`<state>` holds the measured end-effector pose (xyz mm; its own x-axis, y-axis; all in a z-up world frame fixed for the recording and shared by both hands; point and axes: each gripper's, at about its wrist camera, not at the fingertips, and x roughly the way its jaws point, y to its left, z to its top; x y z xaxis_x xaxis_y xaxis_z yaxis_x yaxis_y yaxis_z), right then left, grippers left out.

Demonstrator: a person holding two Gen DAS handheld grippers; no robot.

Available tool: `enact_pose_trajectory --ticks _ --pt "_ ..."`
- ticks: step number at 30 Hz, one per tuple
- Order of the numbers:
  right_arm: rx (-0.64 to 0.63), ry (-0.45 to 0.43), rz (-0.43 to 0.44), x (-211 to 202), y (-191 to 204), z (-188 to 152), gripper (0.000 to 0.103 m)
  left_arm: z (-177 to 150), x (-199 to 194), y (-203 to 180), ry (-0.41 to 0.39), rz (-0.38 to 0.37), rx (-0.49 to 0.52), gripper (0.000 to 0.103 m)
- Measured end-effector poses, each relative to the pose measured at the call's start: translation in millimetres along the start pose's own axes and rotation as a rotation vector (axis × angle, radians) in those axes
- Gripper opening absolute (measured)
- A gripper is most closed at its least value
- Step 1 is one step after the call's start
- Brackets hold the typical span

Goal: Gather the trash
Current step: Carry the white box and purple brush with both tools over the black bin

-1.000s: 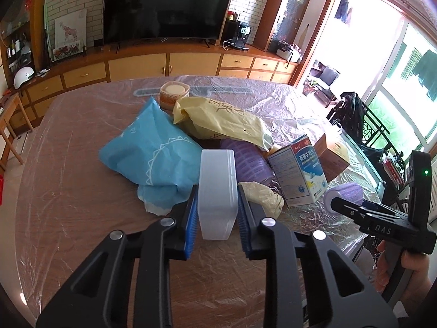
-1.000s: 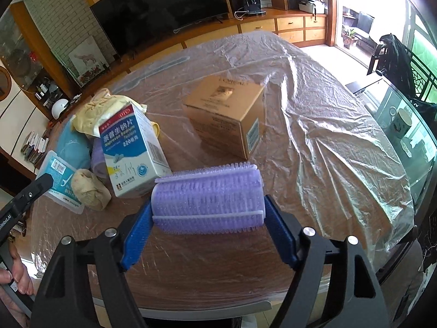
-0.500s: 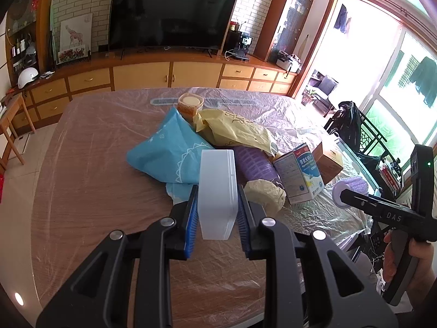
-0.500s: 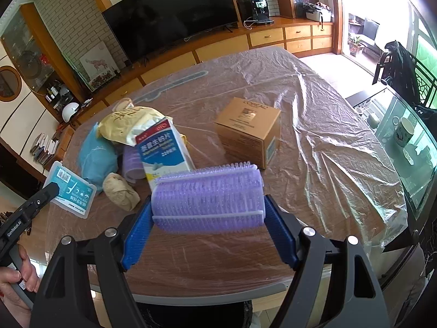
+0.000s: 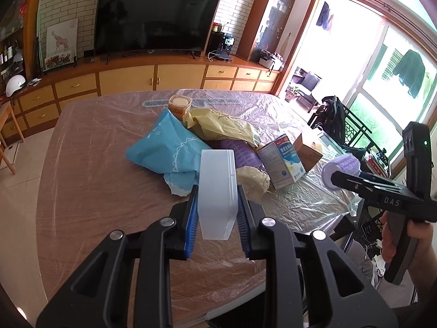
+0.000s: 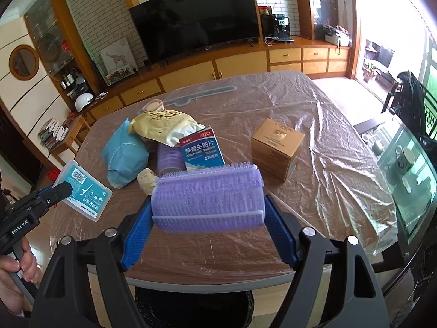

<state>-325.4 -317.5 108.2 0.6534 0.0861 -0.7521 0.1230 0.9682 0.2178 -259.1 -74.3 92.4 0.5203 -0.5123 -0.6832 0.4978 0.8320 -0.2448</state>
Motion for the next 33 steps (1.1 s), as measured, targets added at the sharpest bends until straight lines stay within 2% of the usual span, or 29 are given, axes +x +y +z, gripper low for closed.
enact_pose_trajectory --ticks 5,10,20,33 --pt "-0.046 0.001 0.062 -4 5 3 0.076 -6 -11 -8 -0.007 -0.009 0.017 0.028" --pt "-0.097 0.022 0.183 -13 5 2 0.076 -10 -23 -25 -0.019 -0.020 0.029 0.028" --pt "-0.196 0.088 0.328 -39 1 -30 0.076 -31 -44 -60 -0.007 -0.072 0.028 0.028" --pt "-0.345 0.232 0.424 -45 1 -80 0.076 -90 -39 -102 0.145 -0.084 0.118 0.028"
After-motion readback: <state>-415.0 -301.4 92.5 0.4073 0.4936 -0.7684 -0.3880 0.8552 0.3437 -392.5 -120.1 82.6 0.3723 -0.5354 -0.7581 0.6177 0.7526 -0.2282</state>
